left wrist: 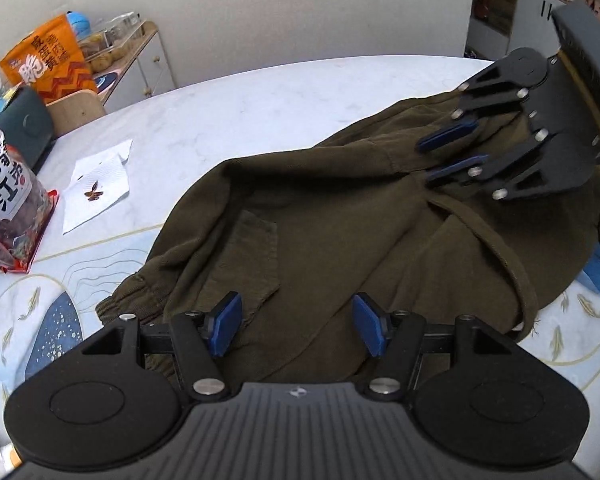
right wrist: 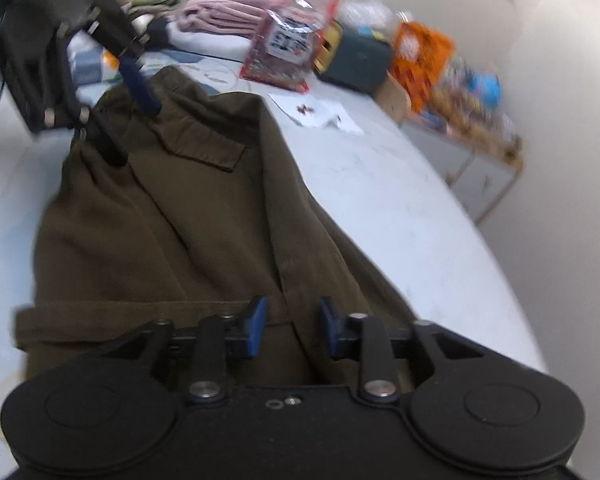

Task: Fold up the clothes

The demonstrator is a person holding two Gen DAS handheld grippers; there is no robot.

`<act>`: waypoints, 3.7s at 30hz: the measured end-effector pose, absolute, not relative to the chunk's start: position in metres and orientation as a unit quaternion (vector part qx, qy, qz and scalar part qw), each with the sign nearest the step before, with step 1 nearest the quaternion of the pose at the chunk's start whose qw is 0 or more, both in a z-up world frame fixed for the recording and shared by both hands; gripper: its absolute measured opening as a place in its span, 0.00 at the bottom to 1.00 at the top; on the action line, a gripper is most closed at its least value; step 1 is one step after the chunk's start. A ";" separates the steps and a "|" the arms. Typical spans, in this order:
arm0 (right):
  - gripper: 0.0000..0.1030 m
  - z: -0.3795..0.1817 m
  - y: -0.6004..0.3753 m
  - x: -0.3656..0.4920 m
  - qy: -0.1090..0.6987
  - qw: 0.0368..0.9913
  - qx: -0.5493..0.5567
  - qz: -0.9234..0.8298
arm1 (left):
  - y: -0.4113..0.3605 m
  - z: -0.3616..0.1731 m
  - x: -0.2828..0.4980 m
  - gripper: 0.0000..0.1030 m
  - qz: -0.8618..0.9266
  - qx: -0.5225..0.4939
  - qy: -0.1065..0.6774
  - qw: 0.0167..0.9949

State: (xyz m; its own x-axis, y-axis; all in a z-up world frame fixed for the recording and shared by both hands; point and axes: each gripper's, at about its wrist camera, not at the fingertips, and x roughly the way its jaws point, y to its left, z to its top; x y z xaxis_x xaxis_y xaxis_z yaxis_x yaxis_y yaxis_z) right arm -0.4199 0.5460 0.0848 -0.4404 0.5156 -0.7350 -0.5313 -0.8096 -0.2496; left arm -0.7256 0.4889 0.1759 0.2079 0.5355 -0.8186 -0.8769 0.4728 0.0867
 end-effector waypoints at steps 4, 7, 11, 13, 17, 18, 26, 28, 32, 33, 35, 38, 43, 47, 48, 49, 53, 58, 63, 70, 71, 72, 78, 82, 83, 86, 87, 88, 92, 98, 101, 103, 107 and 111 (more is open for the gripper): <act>1.00 0.100 0.566 -0.400 0.193 0.322 -0.411 0.831 | 0.498 0.173 -0.730 0.50 0.473 -0.210 0.414 0.748; 1.00 0.094 0.580 -0.389 0.361 0.326 -0.374 0.790 | 0.523 0.173 -0.741 0.31 0.493 -0.241 0.384 0.743; 1.00 0.082 0.584 -0.383 0.485 0.326 -0.309 0.751 | 0.558 0.165 -0.751 0.28 0.511 -0.265 0.373 0.728; 1.00 0.079 0.580 -0.384 0.497 0.332 -0.297 0.745 | 0.569 0.158 -0.754 0.27 0.510 -0.276 0.376 0.723; 1.00 0.088 0.573 -0.384 0.489 0.350 -0.269 0.753 | 0.569 0.152 -0.755 0.27 0.507 -0.277 0.374 0.725; 1.00 0.095 0.574 -0.382 0.482 0.354 -0.258 0.759 | 0.568 0.152 -0.756 0.27 0.507 -0.278 0.371 0.727; 1.00 0.128 0.645 -0.375 0.407 0.438 -0.215 0.772 | 0.579 0.169 -0.767 0.27 0.516 -0.292 0.324 0.737; 1.00 0.113 0.670 -0.379 0.406 0.459 -0.227 0.757 | 0.581 0.174 -0.768 0.27 0.523 -0.286 0.317 0.738; 1.00 0.059 0.696 -0.382 0.434 0.474 -0.269 0.717 | 0.583 0.175 -0.769 0.27 0.529 -0.288 0.322 0.731; 1.00 0.051 0.695 -0.382 0.439 0.474 -0.272 0.713 | 0.582 0.175 -0.768 0.27 0.527 -0.286 0.324 0.731; 1.00 0.046 0.691 -0.375 0.456 0.461 -0.261 0.715 | 0.578 0.176 -0.763 0.27 0.520 -0.281 0.328 0.737; 1.00 0.066 0.679 -0.364 0.461 0.435 -0.254 0.730 | 0.575 0.174 -0.751 0.27 0.500 -0.273 0.340 0.749; 1.00 0.101 0.633 -0.310 0.439 0.437 -0.250 0.744 | 0.585 0.151 -0.740 0.27 0.490 -0.259 0.387 0.737; 1.00 0.118 0.580 -0.244 0.391 0.520 -0.257 0.715 | 0.595 0.138 -0.748 0.28 0.490 -0.272 0.384 0.733; 1.00 0.120 0.567 -0.225 0.380 0.546 -0.259 0.700 | 0.598 0.138 -0.750 0.28 0.493 -0.278 0.380 0.732; 1.00 0.122 0.555 -0.203 0.378 0.574 -0.259 0.678 | 0.599 0.139 -0.748 0.28 0.494 -0.279 0.384 0.728; 1.00 0.118 0.514 -0.119 0.378 0.674 -0.252 0.583 | 0.574 0.165 -0.732 0.28 0.473 -0.248 0.395 0.747; 1.00 0.084 0.486 -0.038 0.435 0.729 -0.188 0.494 | 0.535 0.178 -0.717 0.28 0.432 -0.253 0.385 0.775; 1.00 0.048 0.495 -0.020 0.500 0.724 -0.086 0.468 | 0.533 0.147 -0.711 0.28 0.435 -0.264 0.421 0.751; 1.00 0.028 0.530 -0.042 0.481 0.753 -0.149 0.422 | 0.537 0.141 -0.706 0.28 0.433 -0.215 0.467 0.740; 1.00 0.028 0.534 -0.047 0.473 0.760 -0.164 0.415 | 0.536 0.141 -0.704 0.28 0.434 -0.214 0.470 0.738; 1.00 0.029 0.532 -0.050 0.470 0.763 -0.162 0.414 | 0.536 0.141 -0.704 0.28 0.433 -0.211 0.474 0.737; 1.00 0.039 0.463 -0.065 0.460 0.782 -0.158 0.391 | 0.524 0.141 -0.714 0.22 0.400 -0.193 0.517 0.732; 1.00 0.043 0.377 -0.071 0.493 0.771 -0.157 0.370 | 0.492 0.141 -0.719 0.22 0.363 -0.165 0.545 0.737; 1.00 0.044 0.356 -0.074 0.500 0.770 -0.159 0.364 | 0.482 0.141 -0.719 0.22 0.349 -0.159 0.552 0.741; 1.00 0.047 0.293 -0.086 0.514 0.770 -0.164 0.341 | 0.444 0.142 -0.723 0.22 0.290 -0.151 0.581 0.745; 1.00 0.048 0.275 -0.091 0.519 0.770 -0.163 0.335 | 0.430 0.142 -0.727 0.22 0.274 -0.153 0.587 0.746; 1.00 0.048 0.257 -0.095 0.524 0.770 -0.161 0.328 | 0.417 0.142 -0.731 0.22 0.260 -0.155 0.592 0.746; 1.00 0.050 0.204 -0.114 0.528 0.772 -0.155 0.320 | 0.378 0.143 -0.745 0.22 0.214 -0.181 0.600 0.749; 1.00 0.089 0.184 -0.150 0.479 0.780 -0.200 0.350 | 0.376 0.168 -0.743 0.23 0.228 -0.171 0.534 0.796; 1.00 0.111 0.196 -0.173 0.445 0.777 -0.195 0.400 | 0.389 0.171 -0.724 0.23 0.220 -0.149 0.513 0.816; 1.00 0.118 0.216 -0.193 0.426 0.765 -0.202 0.438 | 0.397 0.163 -0.704 0.23 0.217 -0.128 0.511 0.822; 1.00 0.096 0.279 -0.246 0.401 0.715 -0.255 0.512 | 0.413 0.150 -0.673 0.23 0.220 -0.137 0.491 0.831; 1.00 0.066 0.328 -0.269 0.405 0.682 -0.289 0.536 | 0.445 0.141 -0.663 0.23 0.251 -0.182 0.467 0.828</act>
State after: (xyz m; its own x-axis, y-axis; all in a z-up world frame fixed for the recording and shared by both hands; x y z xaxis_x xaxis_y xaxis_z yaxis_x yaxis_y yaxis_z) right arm -0.2686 0.3279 0.0662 0.0961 0.4966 -0.8627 -0.9654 0.2576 0.0408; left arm -0.6632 0.4450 0.1413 0.4370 0.2463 -0.8651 -0.5864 0.8073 -0.0664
